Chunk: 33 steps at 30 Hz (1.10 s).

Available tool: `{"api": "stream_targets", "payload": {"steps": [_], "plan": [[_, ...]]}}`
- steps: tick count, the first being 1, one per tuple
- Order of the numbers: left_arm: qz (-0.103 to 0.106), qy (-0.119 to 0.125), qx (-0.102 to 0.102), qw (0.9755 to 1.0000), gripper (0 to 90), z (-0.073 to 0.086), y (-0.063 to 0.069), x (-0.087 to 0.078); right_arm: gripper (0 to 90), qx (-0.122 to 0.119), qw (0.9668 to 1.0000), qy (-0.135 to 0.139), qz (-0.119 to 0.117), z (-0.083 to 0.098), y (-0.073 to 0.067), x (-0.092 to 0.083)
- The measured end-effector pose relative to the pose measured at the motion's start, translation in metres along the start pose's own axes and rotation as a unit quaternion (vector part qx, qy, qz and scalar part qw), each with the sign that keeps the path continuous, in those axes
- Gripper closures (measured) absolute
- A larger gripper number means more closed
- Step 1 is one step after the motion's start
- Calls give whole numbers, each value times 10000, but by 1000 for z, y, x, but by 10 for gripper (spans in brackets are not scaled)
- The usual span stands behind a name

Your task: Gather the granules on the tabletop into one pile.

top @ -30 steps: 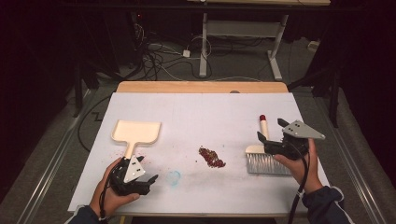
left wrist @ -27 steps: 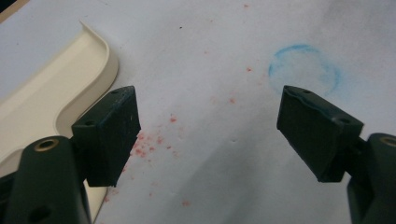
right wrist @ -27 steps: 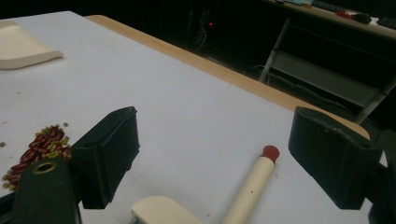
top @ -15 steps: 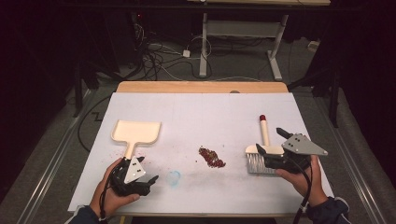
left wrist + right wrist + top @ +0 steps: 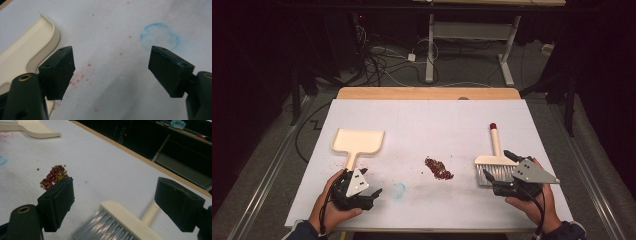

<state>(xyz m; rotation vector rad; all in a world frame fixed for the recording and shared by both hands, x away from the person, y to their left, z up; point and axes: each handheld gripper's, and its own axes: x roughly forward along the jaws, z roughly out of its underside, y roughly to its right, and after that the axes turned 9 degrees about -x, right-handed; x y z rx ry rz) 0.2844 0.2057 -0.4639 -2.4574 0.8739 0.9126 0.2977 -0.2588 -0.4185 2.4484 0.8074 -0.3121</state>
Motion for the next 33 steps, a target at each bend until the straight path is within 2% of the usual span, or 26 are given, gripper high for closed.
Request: {"api": "stream_targets", "payload": {"steps": [6, 10, 20, 24, 33], "plan": [[-2, -21, 20, 10000, 205, 1, 0, 1, 172, -33, 10000, -63, -69, 12, -7, -3], [3, -31, 34, 10000, 204, 0, 0, 2, 171, -152, 9997, -151, -86, 20, -11, -5], [73, 19, 104, 9999, 205, -3, 2, 5, 172, -8, 9995, -272, -180, 44, -15, -9], [96, -9, 142, 9999, 202, -2, 4, 7, 172, -40, 9992, -325, -232, 46, -16, -7], [126, 43, 240, 9996, 196, -3, 6, 6, 171, -107, 9994, -284, -184, 42, -20, -10]]}}
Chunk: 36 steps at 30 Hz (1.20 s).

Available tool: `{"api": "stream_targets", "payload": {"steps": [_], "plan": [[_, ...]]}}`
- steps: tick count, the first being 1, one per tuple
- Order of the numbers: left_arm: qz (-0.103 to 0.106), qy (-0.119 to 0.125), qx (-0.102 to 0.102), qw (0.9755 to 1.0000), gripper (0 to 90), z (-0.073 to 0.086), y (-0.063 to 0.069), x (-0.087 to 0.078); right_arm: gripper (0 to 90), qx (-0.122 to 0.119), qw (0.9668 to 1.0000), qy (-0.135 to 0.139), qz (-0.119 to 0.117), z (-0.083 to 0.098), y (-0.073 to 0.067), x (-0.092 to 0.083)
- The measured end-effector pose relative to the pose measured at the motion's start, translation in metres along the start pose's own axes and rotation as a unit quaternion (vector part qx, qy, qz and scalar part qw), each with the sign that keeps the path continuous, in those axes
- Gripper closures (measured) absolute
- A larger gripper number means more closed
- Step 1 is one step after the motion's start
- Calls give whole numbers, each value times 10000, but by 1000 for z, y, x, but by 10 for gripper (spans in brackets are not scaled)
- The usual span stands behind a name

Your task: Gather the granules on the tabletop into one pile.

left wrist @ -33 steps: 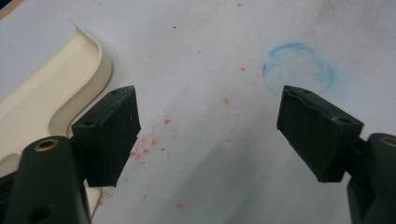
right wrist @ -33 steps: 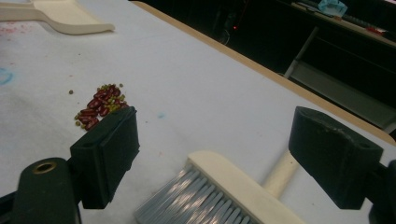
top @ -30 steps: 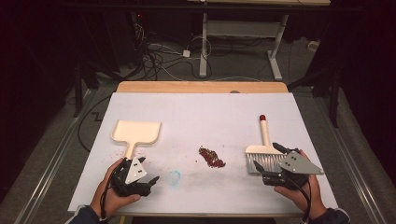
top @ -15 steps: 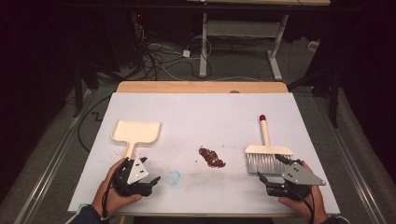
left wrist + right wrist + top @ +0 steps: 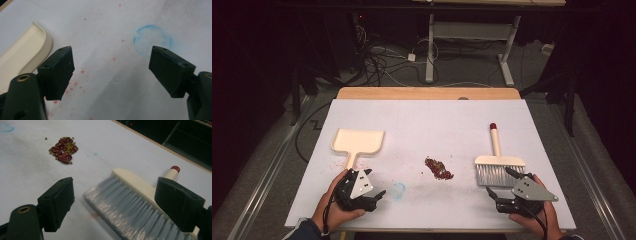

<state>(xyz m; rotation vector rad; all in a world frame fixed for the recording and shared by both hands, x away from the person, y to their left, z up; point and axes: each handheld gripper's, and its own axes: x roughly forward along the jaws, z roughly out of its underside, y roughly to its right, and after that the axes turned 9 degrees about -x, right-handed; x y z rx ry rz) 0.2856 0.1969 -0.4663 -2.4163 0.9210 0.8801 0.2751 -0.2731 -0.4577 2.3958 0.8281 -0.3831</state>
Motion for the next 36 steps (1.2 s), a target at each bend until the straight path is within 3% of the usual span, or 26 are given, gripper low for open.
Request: {"api": "stream_targets", "payload": {"steps": [3, 36], "plan": [[-21, 7, 79, 10000, 196, -1, 1, 1, 171, -26, 10000, 5, 40, -1, -1, -2], [-10, -77, 11, 10000, 196, -1, 0, 3, 170, -23, 10000, 56, 50, -2, 3, 1]]}}
